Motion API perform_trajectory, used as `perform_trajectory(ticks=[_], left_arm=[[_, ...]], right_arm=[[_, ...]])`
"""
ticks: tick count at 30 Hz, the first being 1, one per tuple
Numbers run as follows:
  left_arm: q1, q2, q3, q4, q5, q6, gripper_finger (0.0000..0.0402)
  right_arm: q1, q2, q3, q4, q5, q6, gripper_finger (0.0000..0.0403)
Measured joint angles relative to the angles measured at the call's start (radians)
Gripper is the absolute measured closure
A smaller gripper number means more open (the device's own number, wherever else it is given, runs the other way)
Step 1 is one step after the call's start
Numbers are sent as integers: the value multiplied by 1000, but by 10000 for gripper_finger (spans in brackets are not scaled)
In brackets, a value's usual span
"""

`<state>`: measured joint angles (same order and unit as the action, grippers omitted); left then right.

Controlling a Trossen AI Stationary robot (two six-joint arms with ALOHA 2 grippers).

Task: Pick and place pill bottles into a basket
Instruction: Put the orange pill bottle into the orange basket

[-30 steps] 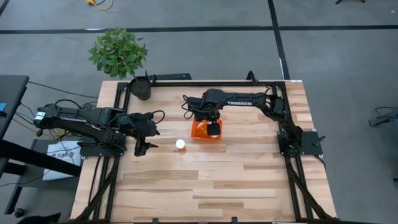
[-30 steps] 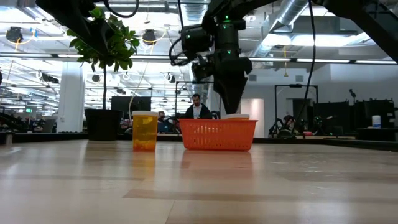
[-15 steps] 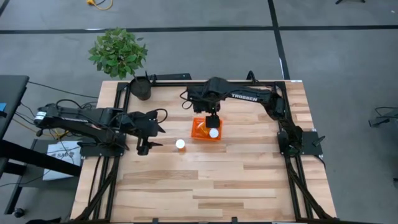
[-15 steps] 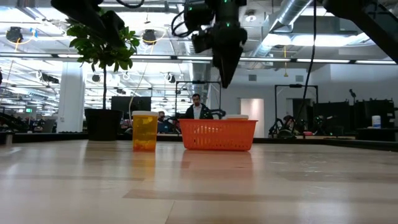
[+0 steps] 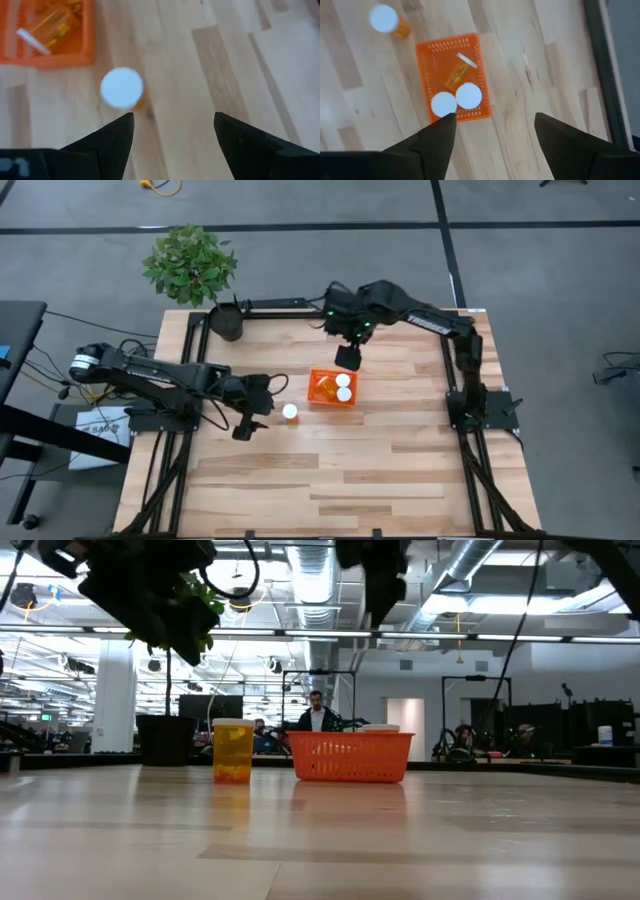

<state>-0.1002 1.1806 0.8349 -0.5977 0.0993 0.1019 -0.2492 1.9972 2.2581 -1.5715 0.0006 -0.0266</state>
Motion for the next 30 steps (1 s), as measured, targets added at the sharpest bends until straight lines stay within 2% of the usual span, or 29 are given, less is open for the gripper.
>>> perform_trajectory(ticks=[5,12,17,22,30], left_arm=[[-2,53,24,36,40,-6,136],[43,180,176,-131,61,10,136],[82,277,260,-178,107,70,136],[125,301,285,-172,116,89,136],[147,301,285,-147,57,83,136]], right_arm=[[-7,-78,0,0,0,11,137],[-27,-171,0,1,1,11,137],[-42,-208,0,0,1,-12,137],[-54,-220,0,0,2,-25,137],[-57,-225,0,1,8,-35,137]])
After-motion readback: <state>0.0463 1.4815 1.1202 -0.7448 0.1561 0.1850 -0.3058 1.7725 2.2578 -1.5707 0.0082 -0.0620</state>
